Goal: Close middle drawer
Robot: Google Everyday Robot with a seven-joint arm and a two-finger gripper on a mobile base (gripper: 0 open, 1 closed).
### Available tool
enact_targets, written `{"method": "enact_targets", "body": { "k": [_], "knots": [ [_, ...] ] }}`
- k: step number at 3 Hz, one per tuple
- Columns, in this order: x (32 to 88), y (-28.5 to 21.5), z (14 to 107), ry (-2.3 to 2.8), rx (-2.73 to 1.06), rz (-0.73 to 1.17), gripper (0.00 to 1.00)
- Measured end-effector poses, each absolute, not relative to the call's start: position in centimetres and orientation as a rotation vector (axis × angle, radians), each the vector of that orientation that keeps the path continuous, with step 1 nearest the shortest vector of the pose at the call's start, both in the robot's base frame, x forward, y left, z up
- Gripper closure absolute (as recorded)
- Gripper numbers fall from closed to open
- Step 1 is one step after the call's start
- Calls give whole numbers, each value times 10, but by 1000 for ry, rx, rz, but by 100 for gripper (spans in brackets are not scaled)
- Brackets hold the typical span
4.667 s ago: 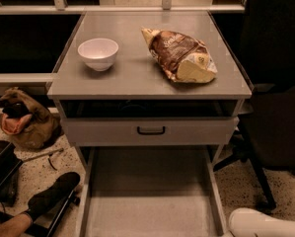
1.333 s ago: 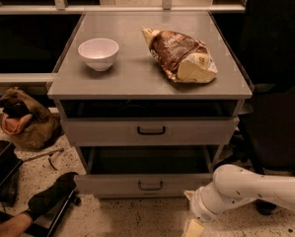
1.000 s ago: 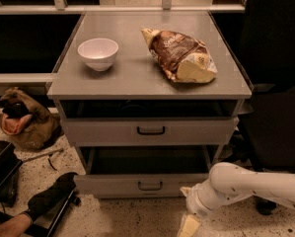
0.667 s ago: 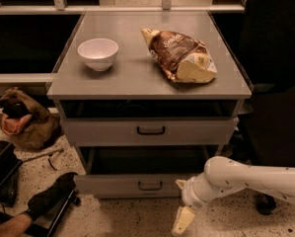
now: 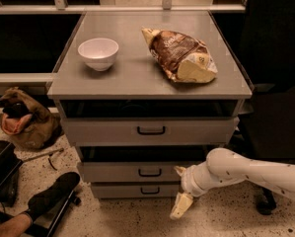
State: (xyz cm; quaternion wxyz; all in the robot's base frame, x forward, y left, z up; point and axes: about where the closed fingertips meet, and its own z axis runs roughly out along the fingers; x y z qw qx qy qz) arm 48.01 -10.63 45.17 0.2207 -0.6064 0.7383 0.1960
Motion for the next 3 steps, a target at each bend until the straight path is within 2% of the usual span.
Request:
{"method": "enact_targets", "body": {
  "k": [2, 3],
  "knots": [
    [488, -103, 434, 2033, -1677, 566, 0],
    [520, -101, 419, 2002, -1695, 548, 0]
  ]
}}
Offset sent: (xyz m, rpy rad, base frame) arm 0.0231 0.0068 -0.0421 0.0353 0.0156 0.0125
